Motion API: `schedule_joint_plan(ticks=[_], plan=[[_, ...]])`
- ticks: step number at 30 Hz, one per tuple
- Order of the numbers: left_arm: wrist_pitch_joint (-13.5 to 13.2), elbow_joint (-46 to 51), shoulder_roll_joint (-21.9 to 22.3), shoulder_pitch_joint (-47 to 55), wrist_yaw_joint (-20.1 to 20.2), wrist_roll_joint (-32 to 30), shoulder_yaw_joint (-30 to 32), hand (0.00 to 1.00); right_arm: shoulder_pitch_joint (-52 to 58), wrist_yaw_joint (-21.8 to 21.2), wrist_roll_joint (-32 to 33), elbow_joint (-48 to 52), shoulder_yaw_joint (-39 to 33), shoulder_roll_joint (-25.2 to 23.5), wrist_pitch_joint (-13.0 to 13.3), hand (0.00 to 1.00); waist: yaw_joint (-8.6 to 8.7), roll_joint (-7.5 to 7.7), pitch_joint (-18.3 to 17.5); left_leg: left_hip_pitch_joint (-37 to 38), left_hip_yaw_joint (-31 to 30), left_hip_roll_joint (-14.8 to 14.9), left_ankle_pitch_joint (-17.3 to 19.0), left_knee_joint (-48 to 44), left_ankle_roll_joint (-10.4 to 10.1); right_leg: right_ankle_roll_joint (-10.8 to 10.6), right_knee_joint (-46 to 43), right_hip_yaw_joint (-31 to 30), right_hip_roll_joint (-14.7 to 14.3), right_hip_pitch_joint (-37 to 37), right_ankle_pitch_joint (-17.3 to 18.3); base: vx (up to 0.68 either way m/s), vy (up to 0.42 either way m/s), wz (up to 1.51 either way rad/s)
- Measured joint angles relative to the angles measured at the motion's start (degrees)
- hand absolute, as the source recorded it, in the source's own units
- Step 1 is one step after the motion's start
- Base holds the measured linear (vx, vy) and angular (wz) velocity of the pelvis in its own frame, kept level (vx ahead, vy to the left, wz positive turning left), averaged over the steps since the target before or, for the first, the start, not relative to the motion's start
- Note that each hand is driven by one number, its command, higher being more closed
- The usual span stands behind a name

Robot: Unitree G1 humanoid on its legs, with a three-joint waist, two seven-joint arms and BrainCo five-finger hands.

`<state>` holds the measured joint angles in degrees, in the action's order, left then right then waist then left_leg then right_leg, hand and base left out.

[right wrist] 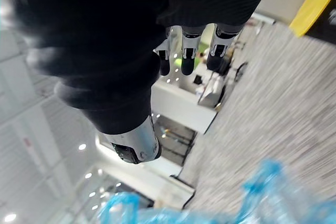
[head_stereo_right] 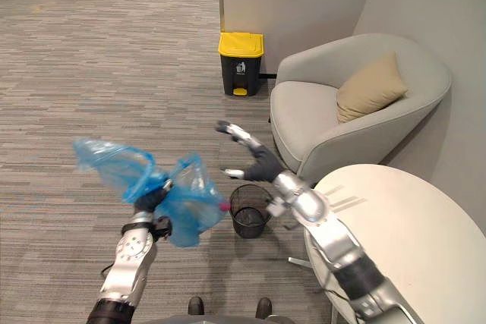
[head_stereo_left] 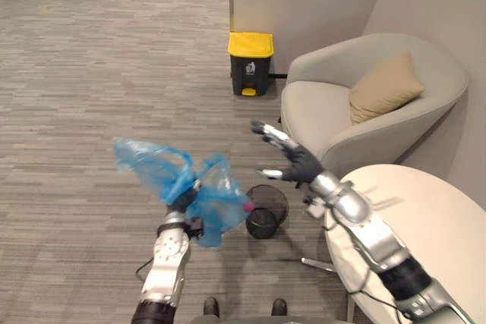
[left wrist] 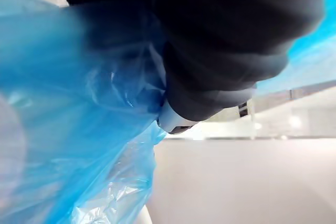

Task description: Gather rubbish on tea table into small bin, then transfer packed bag to large trash can.

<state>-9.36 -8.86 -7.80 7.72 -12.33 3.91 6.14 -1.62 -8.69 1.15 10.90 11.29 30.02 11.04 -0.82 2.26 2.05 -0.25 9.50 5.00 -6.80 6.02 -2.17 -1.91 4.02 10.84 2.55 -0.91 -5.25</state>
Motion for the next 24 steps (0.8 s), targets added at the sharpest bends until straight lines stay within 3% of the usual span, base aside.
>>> schedule_joint_plan(ticks=[4, 7, 11, 16, 18, 20, 23, 24], plan=[[-0.03, -1.59, -0.32, 3.55, 1.93, -0.03, 2.82, 1.0, 8.65, -0.17, -1.49, -2.0, -3.88, -0.53, 1.03, 0.0, -0.02, -0.35, -0.33, -0.27, -0.26, 0.12, 0.12, -0.01, -0.14, -0.05, 0.1, -0.03, 0.1, -0.11, 0.05, 0.0, 0.003, 0.03], [-0.01, -7.16, -0.39, 5.08, 3.68, 0.01, 3.08, 1.0, 12.06, -0.65, -1.49, -10.17, -4.78, -3.68, 1.3, 0.0, 0.07, -0.82, -0.72, -0.79, -0.94, -0.35, 0.16, -0.02, -0.15, 0.27, 0.15, 0.38, 0.25, -0.2, 0.34, 0.0, 0.02, 0.12], [0.0, -12.93, -0.45, 8.05, 7.25, 1.01, 3.61, 1.0, 13.53, -1.29, -1.49, -26.86, -8.39, -11.28, -0.43, 0.0, 0.14, -1.83, 0.19, -2.23, -2.14, -0.8, 0.3, -0.04, 0.04, -0.1, 0.1, 1.31, 0.62, -0.51, 0.62, -0.03, 0.024, 0.18], [0.0, -14.85, -1.96, 8.59, 10.24, 2.11, 3.88, 1.0, 14.11, 2.46, -1.77, -34.87, -13.72, -15.26, -1.1, 0.0, 0.23, -3.64, 3.02, -7.81, -6.18, -2.08, 0.3, -0.55, 0.02, -1.11, -1.59, 5.18, 1.79, -4.05, 1.7, -0.02, 0.044, 0.61], [0.0, -14.86, -2.02, 8.41, 10.94, 2.09, 4.64, 1.0, 14.89, 3.9, -1.8, -34.87, -14.15, -15.49, -1.41, 0.0, 0.37, -3.61, 3.67, -10.22, -3.86, -1.93, 1.09, -1.79, 1.16, -1.72, -1.96, 8.27, 2.77, -4.53, 2.37, 0.03, 0.061, 0.79], [0.0, -15.44, -1.99, 8.77, 11.17, 2.06, 4.74, 1.0, 15.24, 5.04, -2.26, -34.89, -15.68, -16.28, -1.45, 0.0, -0.05, -3.45, 4.23, -11.1, 2.9, -0.78, 1.87, -4.93, 2.27, -2.57, -2.71, 9.69, 3.93, -4.25, 3.1, 0.11, 0.068, 0.53], [0.01, -16.26, -2.03, 9.77, 11.15, 2.03, 5.37, 1.0, 14.05, 5.09, -3.82, -34.87, -15.82, -16.25, -1.44, 0.0, -0.14, -3.18, 4.36, -11.24, 3.23, -2.06, 4.0, -7.85, 3.21, -4.07, -4.37, 9.39, 5.76, -3.23, 4.82, 0.15, 0.079, 0.25], [0.0, -16.26, -1.98, 10.16, 11.16, 2.02, 5.37, 1.0, 13.33, 5.08, -4.07, -35.06, -15.78, -16.27, -1.51, 0.0, -0.25, -3.23, 4.47, -11.94, 3.67, -2.5, 6.27, -10.39, 3.43, -5.01, -5.84, 9.04, 6.82, -3.38, 6.28, 0.16, 0.112, 0.01]])
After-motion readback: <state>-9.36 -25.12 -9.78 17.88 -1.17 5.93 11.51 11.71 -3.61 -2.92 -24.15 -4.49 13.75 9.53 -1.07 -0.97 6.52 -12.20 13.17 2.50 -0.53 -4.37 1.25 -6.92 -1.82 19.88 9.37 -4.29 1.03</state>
